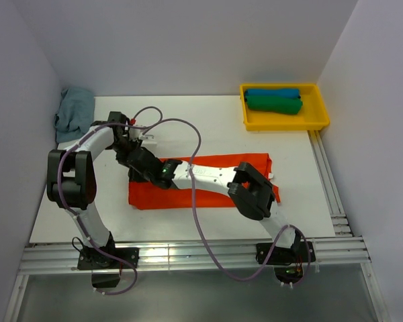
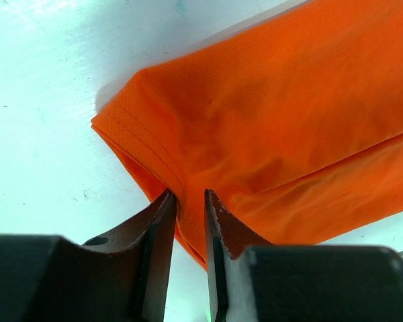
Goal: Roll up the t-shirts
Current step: Roll the tshirt
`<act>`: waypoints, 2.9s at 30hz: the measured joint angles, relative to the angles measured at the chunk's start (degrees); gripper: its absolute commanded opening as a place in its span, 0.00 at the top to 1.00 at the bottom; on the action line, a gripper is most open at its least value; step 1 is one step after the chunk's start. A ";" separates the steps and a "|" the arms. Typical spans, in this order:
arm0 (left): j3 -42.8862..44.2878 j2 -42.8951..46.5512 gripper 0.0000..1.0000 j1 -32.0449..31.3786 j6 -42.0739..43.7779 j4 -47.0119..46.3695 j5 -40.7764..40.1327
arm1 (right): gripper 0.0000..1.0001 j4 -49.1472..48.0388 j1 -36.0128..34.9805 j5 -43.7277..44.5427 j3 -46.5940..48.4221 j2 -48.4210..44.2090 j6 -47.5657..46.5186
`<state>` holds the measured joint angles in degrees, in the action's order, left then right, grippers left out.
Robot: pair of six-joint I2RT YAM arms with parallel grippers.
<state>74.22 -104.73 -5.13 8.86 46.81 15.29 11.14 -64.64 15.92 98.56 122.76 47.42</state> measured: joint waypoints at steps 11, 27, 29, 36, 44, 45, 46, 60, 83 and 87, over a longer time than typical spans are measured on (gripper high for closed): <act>1.01 -0.13 0.37 0.83 -0.57 0.72 0.74 | 0.54 9.40 -3.72 5.73 4.20 5.11 -5.20; 8.81 -8.50 0.29 8.44 0.98 1.27 10.10 | 0.54 15.93 -8.24 7.32 12.28 7.28 -6.69; 8.83 -10.40 0.29 8.61 1.31 1.36 11.52 | 0.53 16.35 -8.92 7.61 13.77 8.28 -6.80; 9.07 -12.13 0.31 10.12 2.43 1.90 16.20 | 0.48 20.85 -10.69 7.63 17.35 13.03 -6.78; 9.05 -12.66 0.37 10.36 3.10 1.92 17.97 | 0.46 24.30 -10.93 7.58 21.64 17.86 -6.64; 9.05 -12.81 0.41 10.36 3.17 1.92 18.08 | 0.47 24.63 -10.93 7.58 22.05 18.16 -6.60; 9.05 -12.92 0.42 10.36 3.28 1.90 18.27 | 0.47 24.92 -10.93 7.56 22.32 18.29 -6.58; 8.17 -13.33 1.00 9.18 1.05 0.76 15.15 | 0.80 16.44 -10.51 6.78 10.19 12.48 -3.69; 16.98 -11.10 1.00 -2.58 -1.18 5.22 -9.25 | 0.89 -24.35 -0.96 -12.11 -24.68 -5.09 12.04; 18.45 -11.13 1.00 -4.35 -1.22 6.67 -11.52 | 0.91 -30.49 0.46 -15.34 -29.22 -5.09 16.70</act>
<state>92.66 -115.85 -9.47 7.64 53.47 3.77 -19.35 -64.18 0.58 69.34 117.67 64.12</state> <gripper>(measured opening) 0.027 0.105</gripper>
